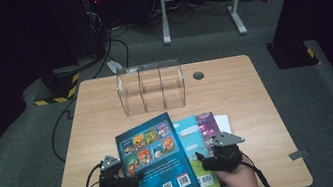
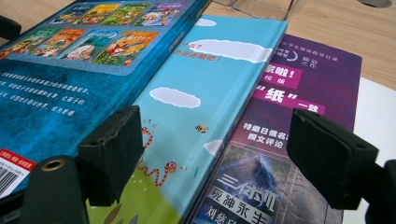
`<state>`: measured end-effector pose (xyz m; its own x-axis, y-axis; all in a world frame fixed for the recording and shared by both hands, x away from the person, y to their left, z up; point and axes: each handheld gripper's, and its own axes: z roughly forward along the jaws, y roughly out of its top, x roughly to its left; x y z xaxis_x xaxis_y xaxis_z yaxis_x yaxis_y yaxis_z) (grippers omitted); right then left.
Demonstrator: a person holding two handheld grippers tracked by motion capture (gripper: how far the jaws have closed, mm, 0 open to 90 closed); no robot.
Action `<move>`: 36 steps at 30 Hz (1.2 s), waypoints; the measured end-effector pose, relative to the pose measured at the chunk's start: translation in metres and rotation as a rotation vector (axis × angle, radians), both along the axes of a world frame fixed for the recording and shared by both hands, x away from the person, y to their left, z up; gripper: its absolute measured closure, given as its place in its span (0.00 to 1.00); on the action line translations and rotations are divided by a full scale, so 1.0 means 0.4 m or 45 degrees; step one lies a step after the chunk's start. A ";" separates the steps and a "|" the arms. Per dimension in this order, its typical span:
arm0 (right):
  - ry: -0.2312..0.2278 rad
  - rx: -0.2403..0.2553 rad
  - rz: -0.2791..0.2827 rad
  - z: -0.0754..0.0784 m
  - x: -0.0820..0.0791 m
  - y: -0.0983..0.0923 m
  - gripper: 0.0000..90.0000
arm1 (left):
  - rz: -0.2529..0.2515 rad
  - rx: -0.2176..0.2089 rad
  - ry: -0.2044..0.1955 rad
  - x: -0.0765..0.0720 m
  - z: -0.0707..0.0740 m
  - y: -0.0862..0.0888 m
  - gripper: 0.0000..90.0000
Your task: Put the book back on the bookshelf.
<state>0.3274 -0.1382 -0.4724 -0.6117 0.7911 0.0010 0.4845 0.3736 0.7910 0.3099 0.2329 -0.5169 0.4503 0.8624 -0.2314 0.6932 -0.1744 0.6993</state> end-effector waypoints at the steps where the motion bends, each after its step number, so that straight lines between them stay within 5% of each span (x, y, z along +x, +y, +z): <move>1: 0.001 0.001 0.000 0.000 0.000 0.000 0.20 | 0.000 0.002 -0.002 0.000 0.000 0.000 0.01; 5: 0.004 -0.001 -0.004 0.000 0.000 0.000 0.20 | 0.004 0.000 0.001 0.000 0.000 0.000 0.00; 10: -0.003 0.001 -0.008 0.004 -0.003 -0.005 0.20 | 0.039 -0.063 0.063 0.003 -0.007 0.013 0.01; 13: -0.003 0.005 -0.012 0.005 -0.003 -0.009 0.20 | 0.046 -0.063 0.057 0.000 -0.008 0.010 0.01; 19: 0.004 -0.001 -0.007 0.001 -0.002 -0.007 0.21 | 0.033 0.031 -0.029 -0.008 0.005 -0.017 0.00; 36: 0.014 0.021 -0.016 0.003 0.000 -0.010 0.21 | -0.049 0.018 -0.068 0.005 0.016 -0.093 0.01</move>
<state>0.3273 -0.1421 -0.4712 -0.6015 0.7986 0.0209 0.4980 0.3544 0.7914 0.3119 0.1956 -0.5106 0.4946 0.8472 -0.1937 0.6475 -0.2106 0.7324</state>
